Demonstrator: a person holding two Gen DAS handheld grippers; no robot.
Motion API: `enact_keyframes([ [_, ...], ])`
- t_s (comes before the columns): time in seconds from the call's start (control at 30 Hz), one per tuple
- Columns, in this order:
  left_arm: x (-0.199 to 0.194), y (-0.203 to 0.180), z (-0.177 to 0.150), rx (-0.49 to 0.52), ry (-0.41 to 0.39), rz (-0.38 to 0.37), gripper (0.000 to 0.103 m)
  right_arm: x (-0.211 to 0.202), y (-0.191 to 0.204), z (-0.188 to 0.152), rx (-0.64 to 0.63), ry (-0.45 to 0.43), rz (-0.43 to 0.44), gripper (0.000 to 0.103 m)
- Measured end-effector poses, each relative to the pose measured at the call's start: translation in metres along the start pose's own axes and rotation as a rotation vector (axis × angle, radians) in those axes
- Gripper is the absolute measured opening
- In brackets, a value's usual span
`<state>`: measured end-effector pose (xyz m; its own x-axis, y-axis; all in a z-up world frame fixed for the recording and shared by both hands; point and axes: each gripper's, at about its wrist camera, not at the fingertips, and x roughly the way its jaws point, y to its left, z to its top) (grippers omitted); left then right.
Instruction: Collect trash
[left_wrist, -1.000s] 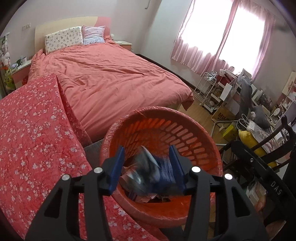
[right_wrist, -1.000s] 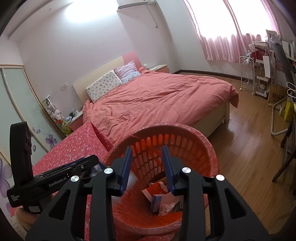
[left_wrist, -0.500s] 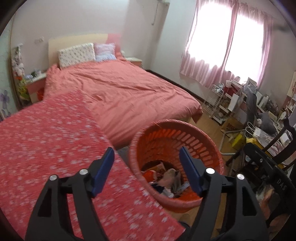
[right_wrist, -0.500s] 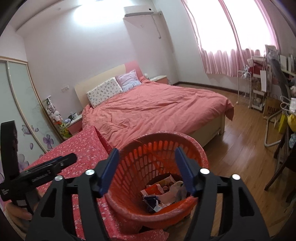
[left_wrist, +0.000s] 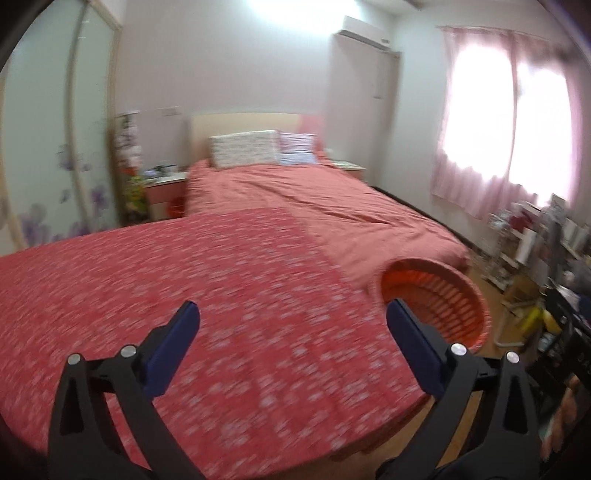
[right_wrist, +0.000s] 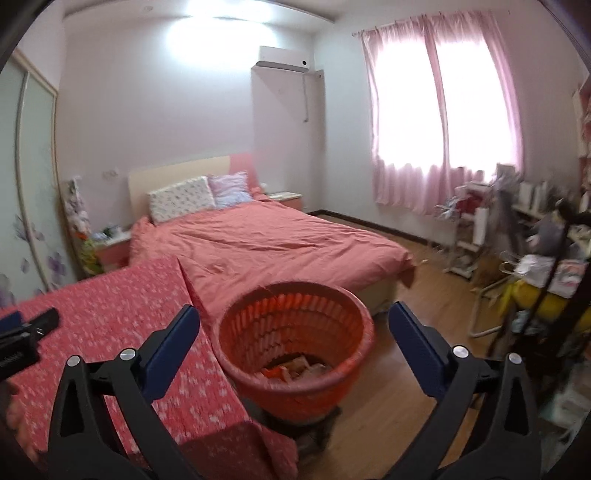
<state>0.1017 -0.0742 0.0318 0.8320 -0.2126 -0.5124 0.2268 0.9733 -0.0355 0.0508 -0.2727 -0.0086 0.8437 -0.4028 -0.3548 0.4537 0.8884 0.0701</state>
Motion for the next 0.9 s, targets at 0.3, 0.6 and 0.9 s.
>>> enact_keyframes([
  [0.3, -0.063, 0.034, -0.051, -0.062, -0.031, 0.162, 0.099, -0.035, 0.016, -0.030, 0.016, 0.002, -0.010, 0.101],
  [0.6, -0.080, 0.050, -0.088, -0.114, -0.010, 0.197, 0.099, -0.049, 0.027, -0.043, -0.040, -0.013, -0.046, 0.101],
  [0.9, -0.078, 0.049, -0.096, -0.121, -0.004, 0.180, 0.099, -0.051, 0.028, -0.055, -0.029, 0.027, -0.024, 0.101],
])
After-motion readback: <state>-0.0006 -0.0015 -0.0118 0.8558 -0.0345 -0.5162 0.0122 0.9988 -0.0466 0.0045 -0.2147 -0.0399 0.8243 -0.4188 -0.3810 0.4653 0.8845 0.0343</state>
